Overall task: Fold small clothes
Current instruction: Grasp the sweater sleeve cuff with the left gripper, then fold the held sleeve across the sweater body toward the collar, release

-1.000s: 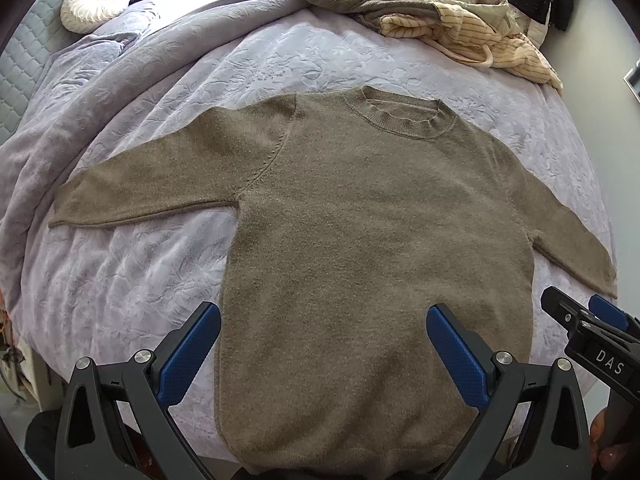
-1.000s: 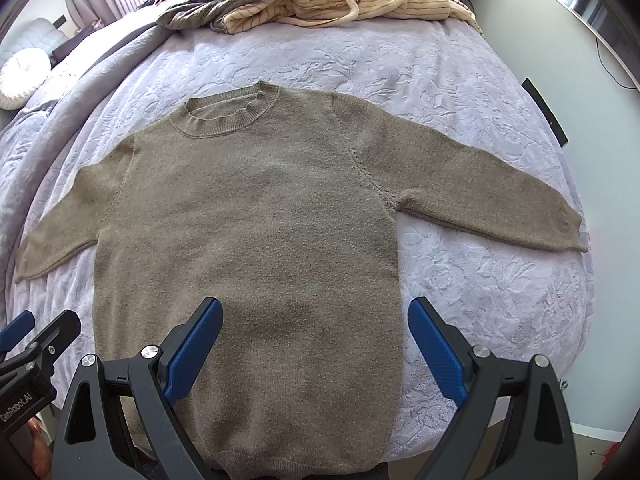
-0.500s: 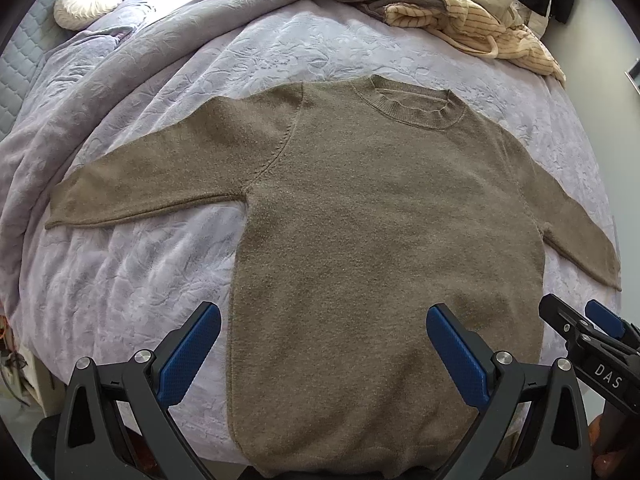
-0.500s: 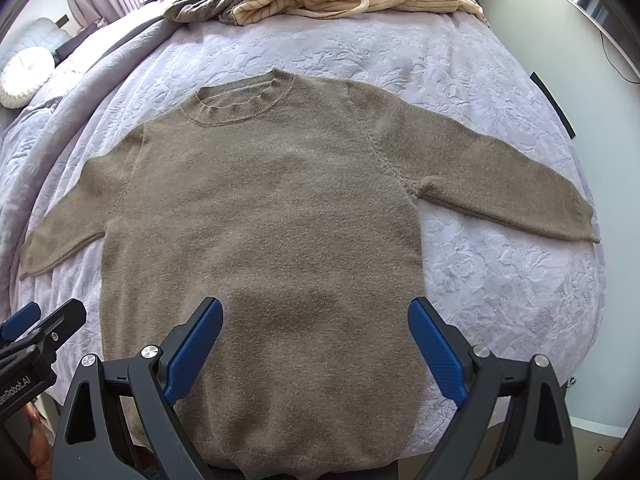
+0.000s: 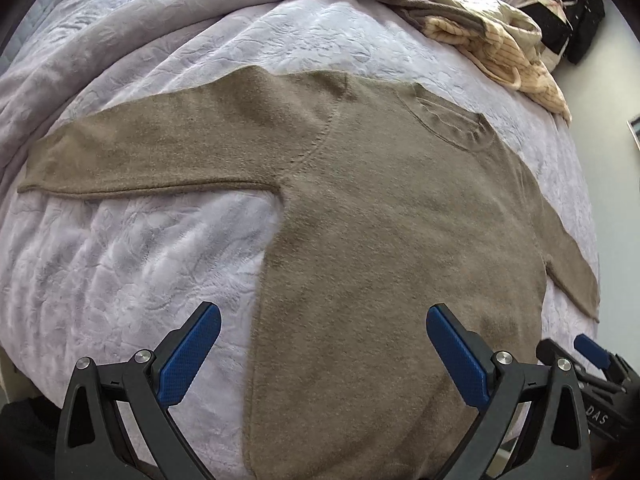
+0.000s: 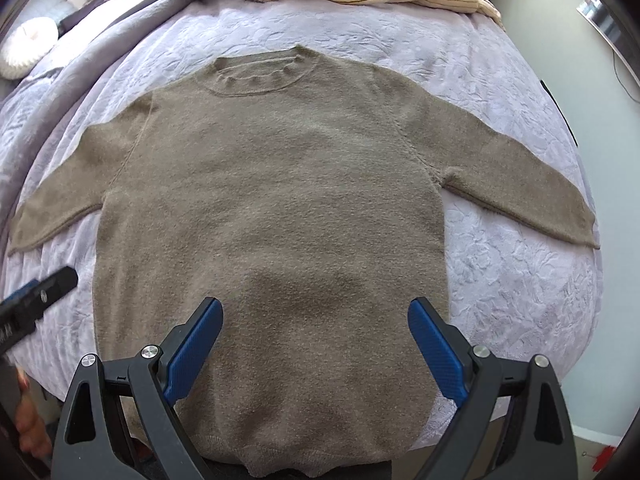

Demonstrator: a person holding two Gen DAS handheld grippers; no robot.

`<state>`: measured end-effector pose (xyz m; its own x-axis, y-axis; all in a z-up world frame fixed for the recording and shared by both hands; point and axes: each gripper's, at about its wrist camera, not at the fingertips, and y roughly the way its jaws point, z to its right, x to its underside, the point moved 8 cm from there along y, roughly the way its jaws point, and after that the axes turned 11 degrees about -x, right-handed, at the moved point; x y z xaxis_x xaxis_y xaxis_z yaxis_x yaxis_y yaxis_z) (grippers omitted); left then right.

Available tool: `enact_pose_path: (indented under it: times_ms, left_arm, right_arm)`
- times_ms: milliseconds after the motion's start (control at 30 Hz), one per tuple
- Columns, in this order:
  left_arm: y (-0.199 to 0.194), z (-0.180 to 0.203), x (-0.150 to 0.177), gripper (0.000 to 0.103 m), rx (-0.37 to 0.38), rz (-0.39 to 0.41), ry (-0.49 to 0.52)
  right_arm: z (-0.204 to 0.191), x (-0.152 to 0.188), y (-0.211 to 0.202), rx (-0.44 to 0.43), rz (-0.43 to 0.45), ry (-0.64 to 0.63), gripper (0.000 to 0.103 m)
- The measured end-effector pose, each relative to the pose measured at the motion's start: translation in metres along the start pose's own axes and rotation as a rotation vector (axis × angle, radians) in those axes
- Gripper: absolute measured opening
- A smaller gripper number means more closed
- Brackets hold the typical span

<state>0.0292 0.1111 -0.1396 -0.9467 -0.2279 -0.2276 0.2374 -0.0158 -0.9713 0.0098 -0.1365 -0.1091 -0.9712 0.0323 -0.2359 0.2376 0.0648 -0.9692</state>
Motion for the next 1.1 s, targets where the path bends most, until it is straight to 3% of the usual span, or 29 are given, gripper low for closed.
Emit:
enact_pose_path:
  times_ms: [100,233,367,500,600,633,667,700,733,767,800,933,1100]
  left_arm:
    - [0.019,-0.047,-0.019,0.103,0.012,0.015,-0.094]
    - [0.05,-0.13,-0.05,0.103,-0.03,0.044,-0.244]
    - [0.088,-0.209,-0.071,0.103,-0.054,0.022,-0.422]
    - [0.118,-0.257,-0.079,0.103,0.053,-0.002,-0.634]
    - [0.11,-0.275,-0.088,0.102,0.088,0.079,-0.737]
    - [0.106,-0.28,-0.091,0.093,0.07,0.108,-0.747]
    - [0.105,-0.284,-0.093,0.071,0.051,0.119,-0.749]
    - [0.106,-0.286,-0.094,0.057,0.051,0.121,-0.746]
    - [0.107,-0.286,-0.095,0.028,0.075,0.128,-0.735]
    - [0.106,-0.283,-0.097,0.01,0.113,0.137,-0.726]
    - [0.105,-0.283,-0.097,0.01,0.139,0.154,-0.725]
    - [0.076,-0.273,-0.105,0.01,0.103,0.236,-0.667]
    - [0.02,-0.208,-0.128,0.01,0.124,0.348,-0.493]
  right_arm:
    - [-0.02,0.002,0.0,0.0,0.007,-0.057,0.095]
    - [-0.046,0.007,0.002,-0.017,0.009,-0.116,0.095]
    - [-0.074,0.017,0.008,-0.04,-0.014,-0.15,0.095]
    - [-0.097,0.026,0.014,-0.058,-0.045,-0.173,0.095]
    - [-0.108,0.03,0.016,-0.08,-0.056,-0.172,0.095]
    - [-0.11,0.031,0.015,-0.085,-0.057,-0.168,0.095]
    - [-0.111,0.032,0.014,-0.097,-0.058,-0.164,0.095]
    - [-0.112,0.033,0.014,-0.105,-0.056,-0.161,0.095]
    - [-0.112,0.033,0.013,-0.111,-0.053,-0.159,0.095]
    - [-0.112,0.033,0.012,-0.117,-0.052,-0.158,0.095]
    - [-0.112,0.034,0.012,-0.123,-0.053,-0.157,0.095]
    - [-0.106,0.032,0.013,-0.148,-0.045,-0.144,0.095]
    - [-0.094,0.024,0.014,-0.187,-0.032,-0.125,0.095]
